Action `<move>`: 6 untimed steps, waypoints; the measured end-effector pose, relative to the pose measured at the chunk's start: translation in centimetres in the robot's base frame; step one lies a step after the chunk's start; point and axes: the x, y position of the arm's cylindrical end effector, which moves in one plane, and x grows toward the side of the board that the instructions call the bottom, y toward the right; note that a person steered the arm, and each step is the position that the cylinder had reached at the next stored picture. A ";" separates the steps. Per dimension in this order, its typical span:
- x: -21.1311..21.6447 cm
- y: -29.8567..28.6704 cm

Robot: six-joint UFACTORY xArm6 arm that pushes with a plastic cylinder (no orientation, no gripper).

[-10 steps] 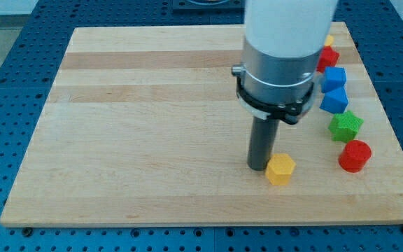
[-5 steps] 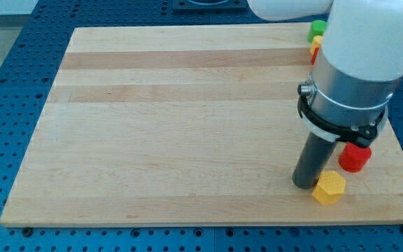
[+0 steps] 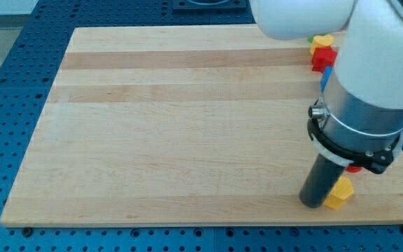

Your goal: Push the yellow hexagon to the red circle

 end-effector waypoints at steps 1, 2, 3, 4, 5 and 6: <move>0.1 1.6; 1.0 1.7; 1.6 1.7; 1.0 1.7; 0.5 2.5; 0.5 4.4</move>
